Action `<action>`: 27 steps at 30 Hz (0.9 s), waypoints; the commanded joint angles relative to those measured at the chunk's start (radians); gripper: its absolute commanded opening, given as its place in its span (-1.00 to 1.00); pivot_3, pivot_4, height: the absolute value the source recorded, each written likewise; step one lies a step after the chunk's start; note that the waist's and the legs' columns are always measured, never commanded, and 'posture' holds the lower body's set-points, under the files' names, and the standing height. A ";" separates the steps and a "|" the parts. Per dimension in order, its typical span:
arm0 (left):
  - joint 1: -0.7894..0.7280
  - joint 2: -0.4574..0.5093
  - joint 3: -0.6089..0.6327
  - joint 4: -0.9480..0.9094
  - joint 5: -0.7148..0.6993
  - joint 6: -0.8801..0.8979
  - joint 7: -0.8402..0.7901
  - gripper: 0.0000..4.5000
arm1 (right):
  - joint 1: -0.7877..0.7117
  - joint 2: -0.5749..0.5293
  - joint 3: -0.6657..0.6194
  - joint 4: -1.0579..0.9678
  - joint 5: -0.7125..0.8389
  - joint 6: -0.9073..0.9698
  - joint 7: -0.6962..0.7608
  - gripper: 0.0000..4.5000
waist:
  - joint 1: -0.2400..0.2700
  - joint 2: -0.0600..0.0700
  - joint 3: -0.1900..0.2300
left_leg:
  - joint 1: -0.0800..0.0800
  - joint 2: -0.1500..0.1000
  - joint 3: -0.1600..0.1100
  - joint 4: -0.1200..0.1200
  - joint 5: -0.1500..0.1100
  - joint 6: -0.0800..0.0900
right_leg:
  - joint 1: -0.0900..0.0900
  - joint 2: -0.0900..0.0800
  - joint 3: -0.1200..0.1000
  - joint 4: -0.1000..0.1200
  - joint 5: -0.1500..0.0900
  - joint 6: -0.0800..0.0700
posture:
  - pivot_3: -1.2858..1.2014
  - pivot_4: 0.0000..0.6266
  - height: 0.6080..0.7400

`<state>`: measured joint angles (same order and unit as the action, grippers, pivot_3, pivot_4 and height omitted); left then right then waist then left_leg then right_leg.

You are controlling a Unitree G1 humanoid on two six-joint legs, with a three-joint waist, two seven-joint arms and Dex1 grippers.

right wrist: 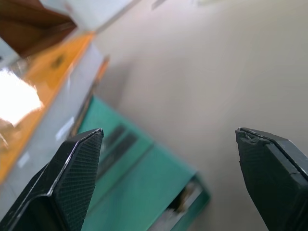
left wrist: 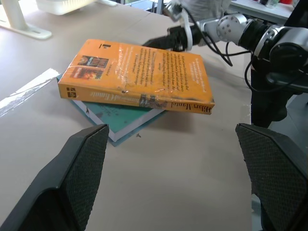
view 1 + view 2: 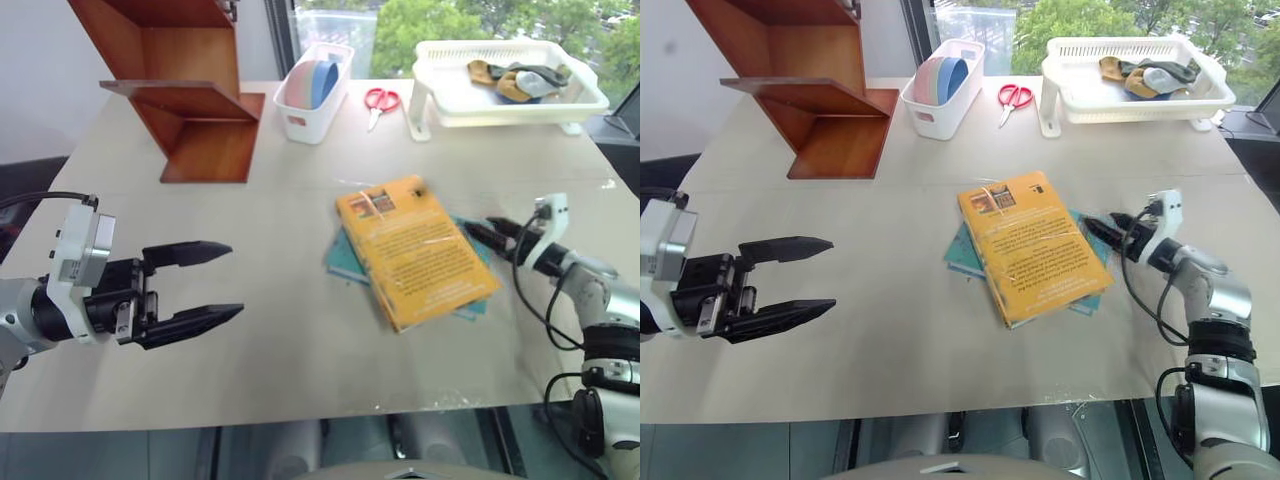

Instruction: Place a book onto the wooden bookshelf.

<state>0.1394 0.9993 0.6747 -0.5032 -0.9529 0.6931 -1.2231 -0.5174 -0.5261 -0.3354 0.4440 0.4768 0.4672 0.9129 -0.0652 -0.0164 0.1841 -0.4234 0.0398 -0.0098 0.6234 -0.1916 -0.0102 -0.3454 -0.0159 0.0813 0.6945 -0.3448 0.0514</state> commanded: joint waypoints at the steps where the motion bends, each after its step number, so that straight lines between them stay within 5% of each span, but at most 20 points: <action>1: -0.002 0.021 0.019 -0.003 -0.014 0.000 -0.016 0.97 | -0.035 -0.082 -0.052 0.021 0.031 -0.104 0.099 1.00 | 0.000 0.000 0.000 | 0.000 0.000 0.000 0.000 0.000 0.000 | 0.000 0.000 0.000 0.000 0.000 0.000 | 0.03 -0.52 1.00; 10: 0.006 0.017 0.017 0.011 0.021 -0.022 -0.026 0.97 | 0.024 -0.252 0.148 0.059 -0.208 -0.527 0.325 1.00 | -0.003 0.000 0.000 | 0.001 0.000 0.002 -0.002 0.000 0.000 | 0.000 0.000 0.000 -0.001 0.000 0.000 | 0.03 -0.52 1.00; 27: 0.026 0.005 0.030 -0.009 0.017 -0.022 -0.007 0.97 | -0.003 -0.154 0.292 -0.102 -0.129 -0.376 0.430 1.00 | 0.003 0.000 0.001 | 0.002 0.001 -0.003 -0.002 0.000 0.000 | 0.000 0.000 0.000 0.000 0.000 0.000 | 0.03 -0.52 1.00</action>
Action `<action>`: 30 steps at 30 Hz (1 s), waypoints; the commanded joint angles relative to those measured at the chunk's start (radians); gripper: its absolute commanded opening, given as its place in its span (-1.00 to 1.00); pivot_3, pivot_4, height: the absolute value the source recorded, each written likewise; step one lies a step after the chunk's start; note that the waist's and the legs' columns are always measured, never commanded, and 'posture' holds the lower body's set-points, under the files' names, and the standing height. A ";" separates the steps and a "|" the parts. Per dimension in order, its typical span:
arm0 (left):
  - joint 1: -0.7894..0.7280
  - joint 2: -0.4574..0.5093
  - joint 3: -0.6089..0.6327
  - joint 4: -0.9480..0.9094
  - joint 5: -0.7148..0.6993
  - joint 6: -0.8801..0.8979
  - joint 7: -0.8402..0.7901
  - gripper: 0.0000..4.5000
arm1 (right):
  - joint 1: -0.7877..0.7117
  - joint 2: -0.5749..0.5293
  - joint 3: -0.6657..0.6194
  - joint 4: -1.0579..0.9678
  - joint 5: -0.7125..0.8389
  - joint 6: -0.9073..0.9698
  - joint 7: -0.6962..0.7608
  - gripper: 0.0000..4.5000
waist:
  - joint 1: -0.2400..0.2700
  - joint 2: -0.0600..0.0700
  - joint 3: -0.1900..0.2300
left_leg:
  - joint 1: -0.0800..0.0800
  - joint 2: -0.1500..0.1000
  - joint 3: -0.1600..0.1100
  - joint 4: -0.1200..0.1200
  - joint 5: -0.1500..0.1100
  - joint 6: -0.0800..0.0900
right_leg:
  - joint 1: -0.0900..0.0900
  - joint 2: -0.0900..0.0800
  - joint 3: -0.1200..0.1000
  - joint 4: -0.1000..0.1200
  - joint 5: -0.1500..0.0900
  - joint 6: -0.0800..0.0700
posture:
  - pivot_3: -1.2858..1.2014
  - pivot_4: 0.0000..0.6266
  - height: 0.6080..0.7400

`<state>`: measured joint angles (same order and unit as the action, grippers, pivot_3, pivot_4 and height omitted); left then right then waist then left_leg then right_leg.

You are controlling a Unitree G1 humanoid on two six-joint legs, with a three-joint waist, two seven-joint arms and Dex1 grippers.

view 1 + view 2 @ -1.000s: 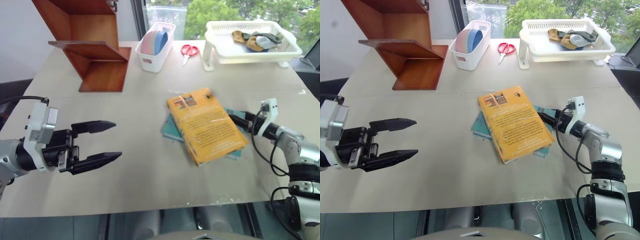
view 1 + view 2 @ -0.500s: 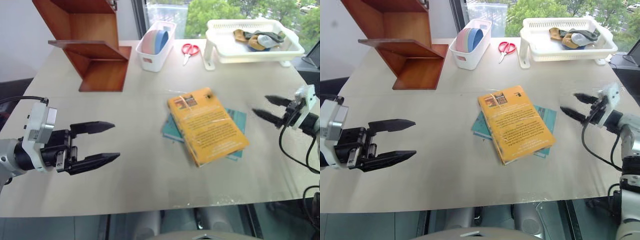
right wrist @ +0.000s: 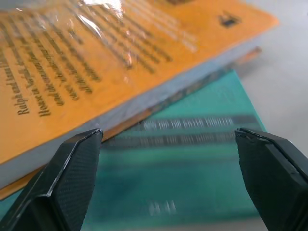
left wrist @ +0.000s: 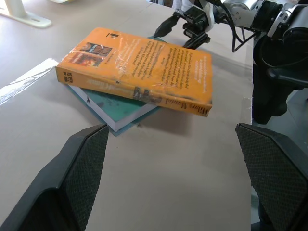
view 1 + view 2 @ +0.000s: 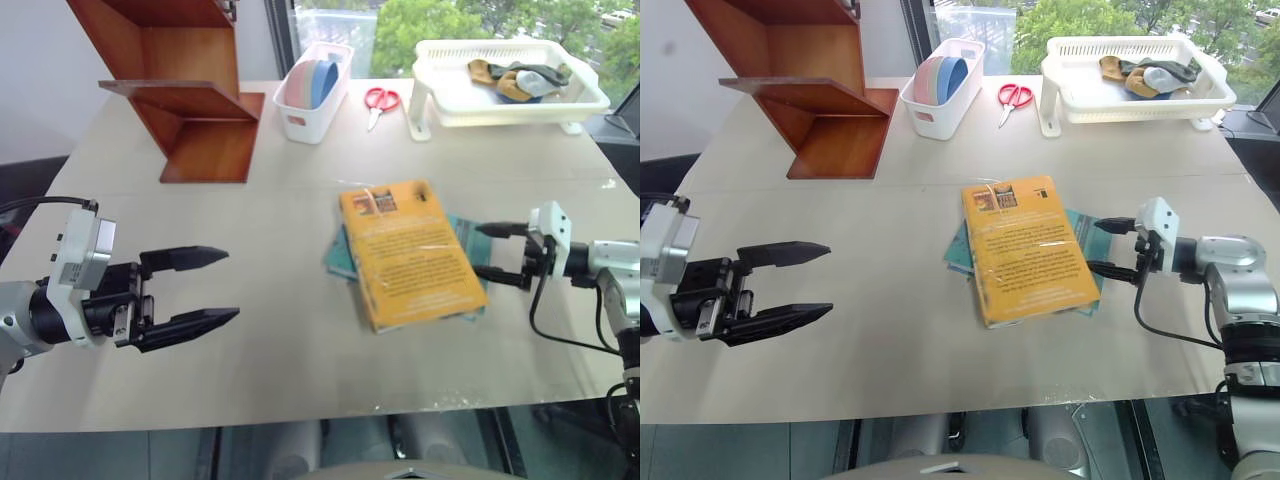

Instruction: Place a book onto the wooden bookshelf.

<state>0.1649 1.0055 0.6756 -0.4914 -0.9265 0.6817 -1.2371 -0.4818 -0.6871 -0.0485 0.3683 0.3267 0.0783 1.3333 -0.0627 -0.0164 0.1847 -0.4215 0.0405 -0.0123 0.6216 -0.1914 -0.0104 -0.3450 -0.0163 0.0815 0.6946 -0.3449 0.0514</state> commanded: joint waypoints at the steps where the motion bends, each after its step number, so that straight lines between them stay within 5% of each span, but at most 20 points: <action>1: 0.001 -0.002 0.030 -0.021 -0.010 -0.010 0.008 0.97 | -0.048 0.012 0.012 -0.017 0.015 0.011 0.012 1.00 | 0.001 0.000 0.000 | 0.000 0.000 0.000 0.000 0.000 0.000 | 0.000 0.000 0.000 0.000 0.000 0.000 | 0.03 -0.52 1.00; 30: 0.059 -0.012 0.086 -0.040 -0.007 -0.002 0.046 0.97 | -0.288 0.190 0.097 0.321 -0.109 -0.211 0.002 1.00 | -0.003 0.000 0.000 | 0.000 0.000 -0.001 0.000 0.000 0.000 | 0.000 0.000 -0.001 0.000 0.000 0.000 | 0.03 -0.52 1.00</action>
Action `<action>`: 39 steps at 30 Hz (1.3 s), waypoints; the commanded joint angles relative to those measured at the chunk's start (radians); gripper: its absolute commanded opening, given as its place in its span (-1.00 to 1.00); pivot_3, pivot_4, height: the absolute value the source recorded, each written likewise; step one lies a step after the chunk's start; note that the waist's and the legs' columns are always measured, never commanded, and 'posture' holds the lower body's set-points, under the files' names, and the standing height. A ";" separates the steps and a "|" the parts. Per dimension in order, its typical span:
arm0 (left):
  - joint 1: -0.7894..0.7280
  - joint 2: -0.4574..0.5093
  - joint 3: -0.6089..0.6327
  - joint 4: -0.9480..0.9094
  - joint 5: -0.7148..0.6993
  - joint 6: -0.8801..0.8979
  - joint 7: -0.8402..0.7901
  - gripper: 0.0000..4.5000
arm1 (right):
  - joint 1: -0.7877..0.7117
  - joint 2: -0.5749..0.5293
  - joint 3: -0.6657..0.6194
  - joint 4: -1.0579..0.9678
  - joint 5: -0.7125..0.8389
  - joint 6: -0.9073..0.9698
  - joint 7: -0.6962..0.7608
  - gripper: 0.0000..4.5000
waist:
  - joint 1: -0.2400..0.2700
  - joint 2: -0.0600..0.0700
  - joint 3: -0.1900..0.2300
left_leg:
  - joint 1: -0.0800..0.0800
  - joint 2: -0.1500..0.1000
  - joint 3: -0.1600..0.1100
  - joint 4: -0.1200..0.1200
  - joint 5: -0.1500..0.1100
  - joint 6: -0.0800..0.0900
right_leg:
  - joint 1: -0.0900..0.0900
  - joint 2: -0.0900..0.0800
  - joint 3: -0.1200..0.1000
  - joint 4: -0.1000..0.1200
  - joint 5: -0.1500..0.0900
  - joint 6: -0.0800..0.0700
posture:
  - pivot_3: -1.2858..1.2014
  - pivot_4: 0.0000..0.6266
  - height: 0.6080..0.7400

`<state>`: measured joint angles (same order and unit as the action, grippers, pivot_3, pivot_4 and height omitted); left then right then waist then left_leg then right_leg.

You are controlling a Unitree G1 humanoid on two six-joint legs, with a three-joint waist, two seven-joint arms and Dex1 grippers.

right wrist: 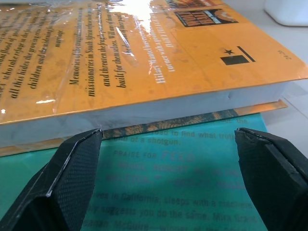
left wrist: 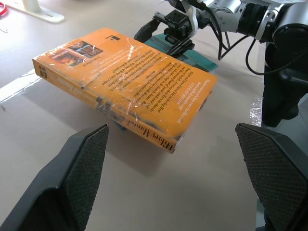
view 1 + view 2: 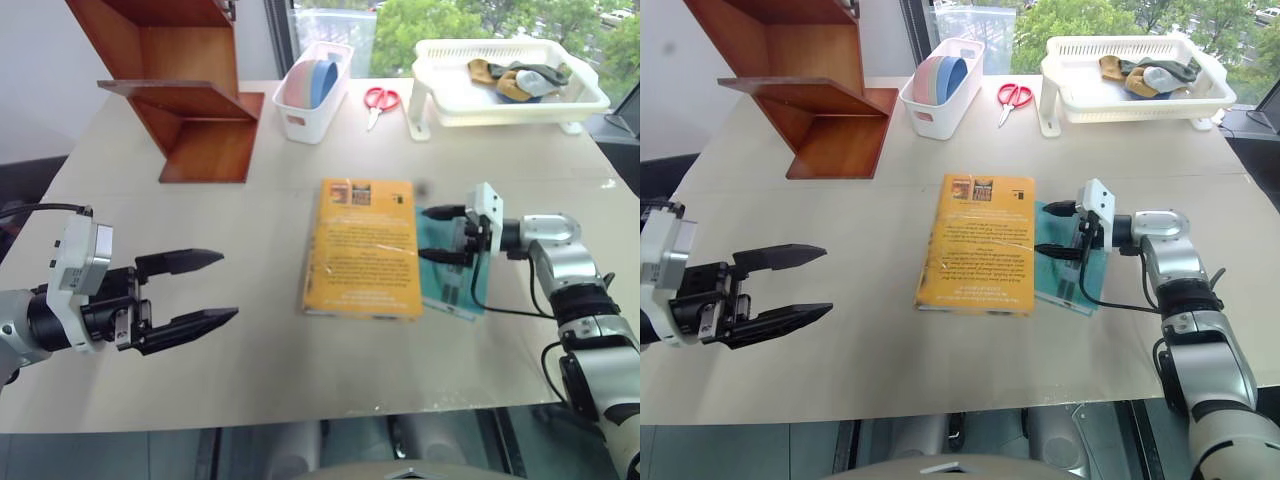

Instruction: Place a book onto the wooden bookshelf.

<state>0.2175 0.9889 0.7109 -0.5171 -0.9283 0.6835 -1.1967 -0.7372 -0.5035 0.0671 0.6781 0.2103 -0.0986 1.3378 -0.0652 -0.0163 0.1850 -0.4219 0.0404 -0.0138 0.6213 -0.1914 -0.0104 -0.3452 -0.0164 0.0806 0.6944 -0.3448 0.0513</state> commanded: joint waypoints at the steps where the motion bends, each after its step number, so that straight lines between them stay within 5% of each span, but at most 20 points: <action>1: 0.008 0.009 0.053 -0.010 0.001 -0.003 0.005 0.97 | -0.038 0.011 -0.019 0.022 0.005 -0.042 -0.004 1.00 | -0.001 0.000 0.000 | 0.000 0.000 0.000 0.000 0.000 0.000 | 0.000 0.000 0.000 0.000 0.000 0.000 | 0.03 -0.52 1.00; 13: 0.020 0.030 0.055 0.029 0.056 0.004 0.026 0.97 | -0.087 0.044 -0.019 0.129 -0.020 -0.117 -0.017 1.00 | -0.002 0.000 0.000 | 0.000 0.000 0.000 0.000 0.000 0.000 | 0.000 0.000 0.000 0.000 0.000 0.000 | 0.03 -0.52 1.00; 21: -0.159 -0.095 -0.137 0.190 0.058 0.017 0.168 0.97 | -0.050 -0.030 -0.061 0.105 -0.005 -0.124 -0.022 1.00 | 0.005 0.001 0.001 | 0.001 -0.001 -0.001 0.001 0.000 0.000 | 0.001 -0.001 -0.001 0.001 0.000 0.000 | 0.03 -0.52 1.00; 31: -0.511 -0.322 -0.330 0.615 -0.014 0.200 0.262 0.97 | 0.276 -0.312 -0.227 -0.473 0.250 0.247 0.063 1.00 | 0.030 0.005 0.004 | -0.010 -0.002 -0.013 0.009 0.000 0.000 | 0.000 0.000 -0.013 0.002 0.000 0.000 | 0.03 -0.52 1.00; 39: -0.795 -0.345 -0.469 0.959 0.016 0.425 0.136 0.97 | 0.551 -0.395 -0.405 -0.860 0.462 0.506 -0.026 1.00 | 0.026 0.004 0.004 | -0.011 -0.004 -0.016 0.013 0.000 0.000 | 0.002 0.001 -0.014 0.003 0.000 0.001 | 0.03 -0.52 1.00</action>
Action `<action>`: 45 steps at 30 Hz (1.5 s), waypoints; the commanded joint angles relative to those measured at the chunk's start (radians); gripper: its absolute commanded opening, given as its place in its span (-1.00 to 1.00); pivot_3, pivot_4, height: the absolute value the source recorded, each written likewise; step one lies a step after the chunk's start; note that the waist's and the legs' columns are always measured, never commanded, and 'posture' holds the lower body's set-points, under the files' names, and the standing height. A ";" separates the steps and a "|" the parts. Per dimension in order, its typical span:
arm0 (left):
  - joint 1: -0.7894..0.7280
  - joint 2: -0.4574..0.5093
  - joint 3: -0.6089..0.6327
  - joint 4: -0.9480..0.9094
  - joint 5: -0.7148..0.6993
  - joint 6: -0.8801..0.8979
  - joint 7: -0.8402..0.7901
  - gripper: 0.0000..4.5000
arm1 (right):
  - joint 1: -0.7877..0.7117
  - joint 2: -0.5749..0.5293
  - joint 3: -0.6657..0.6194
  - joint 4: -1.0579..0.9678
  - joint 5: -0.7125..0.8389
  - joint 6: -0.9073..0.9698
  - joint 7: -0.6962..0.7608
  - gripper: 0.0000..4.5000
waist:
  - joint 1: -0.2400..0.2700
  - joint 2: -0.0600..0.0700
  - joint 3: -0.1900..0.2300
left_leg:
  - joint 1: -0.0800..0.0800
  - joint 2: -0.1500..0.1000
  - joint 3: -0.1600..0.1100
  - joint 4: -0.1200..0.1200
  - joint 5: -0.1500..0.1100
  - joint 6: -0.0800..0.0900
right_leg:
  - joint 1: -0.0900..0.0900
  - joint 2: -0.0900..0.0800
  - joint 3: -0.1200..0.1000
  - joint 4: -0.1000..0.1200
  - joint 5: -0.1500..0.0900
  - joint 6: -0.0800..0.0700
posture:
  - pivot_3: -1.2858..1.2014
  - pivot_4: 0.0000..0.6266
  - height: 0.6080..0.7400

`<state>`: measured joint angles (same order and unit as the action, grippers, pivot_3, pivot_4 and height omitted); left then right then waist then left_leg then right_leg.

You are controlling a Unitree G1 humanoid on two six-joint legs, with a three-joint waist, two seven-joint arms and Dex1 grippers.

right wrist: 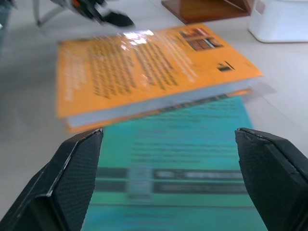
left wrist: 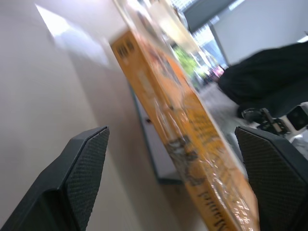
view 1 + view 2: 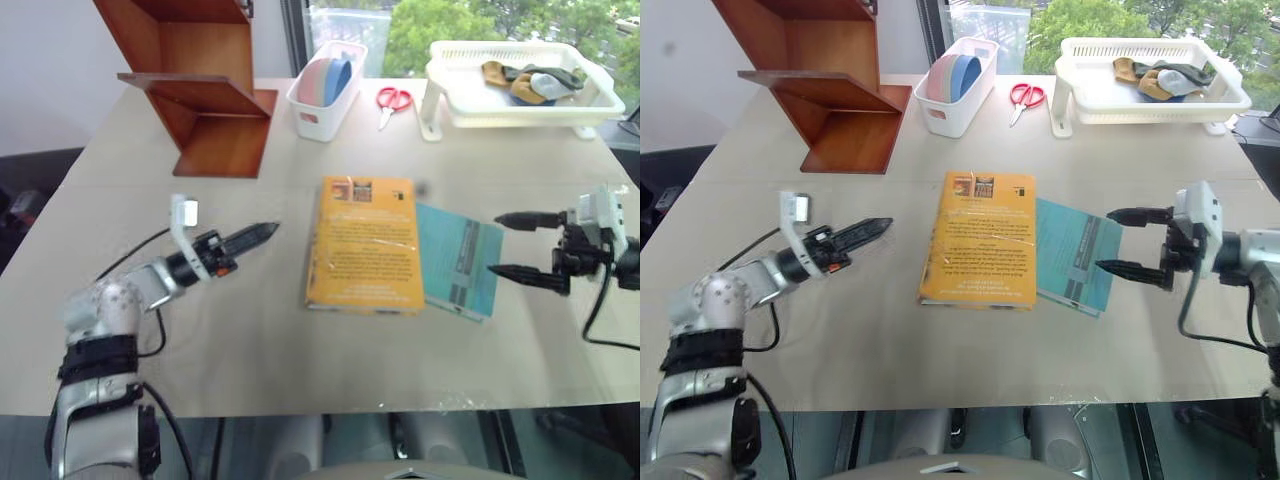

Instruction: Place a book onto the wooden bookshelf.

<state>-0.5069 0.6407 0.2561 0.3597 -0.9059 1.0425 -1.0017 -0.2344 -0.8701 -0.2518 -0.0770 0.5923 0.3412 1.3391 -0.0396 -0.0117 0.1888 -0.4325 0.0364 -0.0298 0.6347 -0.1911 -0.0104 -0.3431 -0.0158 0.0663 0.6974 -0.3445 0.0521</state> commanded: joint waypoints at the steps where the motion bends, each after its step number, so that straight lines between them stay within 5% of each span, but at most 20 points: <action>1: -0.099 0.003 -0.038 0.116 0.008 0.078 -0.084 0.97 | 0.079 -0.033 -0.106 -0.132 0.093 0.081 -0.034 1.00 | -0.001 0.000 0.000 | 0.000 0.000 0.000 0.000 0.000 0.000 | 0.000 0.000 0.000 0.000 0.000 0.000 | 0.03 -0.52 1.00; 9: -0.303 -0.052 -0.180 0.372 0.101 0.170 -0.268 0.97 | 0.281 -0.068 -0.245 -0.317 0.250 0.216 -0.029 1.00 | 0.003 -0.001 0.000 | -0.001 -0.001 0.000 0.000 0.000 0.000 | -0.001 0.001 -0.001 -0.001 0.000 0.000 | 0.03 -0.52 1.00; 20: -0.465 -0.119 -0.371 0.642 0.353 0.078 -0.541 0.97 | 0.359 -0.075 -0.336 -0.383 0.317 0.262 -0.071 1.00 | 0.002 -0.002 0.001 | -0.003 -0.003 0.003 0.000 0.000 0.000 | -0.001 0.001 -0.001 -0.002 0.000 0.000 | 0.03 -0.52 1.00; 36: -0.564 -0.198 -0.227 0.845 0.460 -0.016 -0.505 0.97 | 0.388 -0.064 -0.343 -0.392 0.308 0.242 -0.094 1.00 | 0.004 -0.003 0.002 | -0.004 -0.004 0.002 0.001 0.000 0.000 | -0.001 0.001 -0.002 -0.002 0.000 0.000 | 0.03 -0.52 1.00; 39: -0.565 -0.204 -0.209 0.849 0.473 -0.018 -0.504 0.67 | 0.385 -0.064 -0.343 -0.392 0.309 0.240 -0.098 1.00 | 0.004 -0.003 0.002 | -0.004 -0.004 0.002 0.001 0.000 0.000 | -0.001 0.001 -0.002 -0.001 0.000 0.000 | 0.03 -0.52 1.00; 45: -0.568 -0.198 -0.167 0.866 0.489 -0.035 -0.492 -0.54 | 0.373 -0.071 -0.345 -0.380 0.309 0.241 -0.097 1.00 | 0.003 -0.003 0.002 | -0.004 -0.004 0.002 0.001 0.000 0.000 | -0.001 0.001 -0.003 -0.001 0.000 0.000 | 0.03 -0.52 1.00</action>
<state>-1.0568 0.4365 0.0674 1.2221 -0.4205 1.0122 -1.4874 0.1473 -0.9306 -0.5661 -0.4527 0.8932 0.5980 1.2386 -0.0363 -0.0143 0.1904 -0.4363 0.0325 -0.0281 0.6357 -0.1910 -0.0104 -0.3442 -0.0148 0.0637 0.6962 -0.3449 0.0525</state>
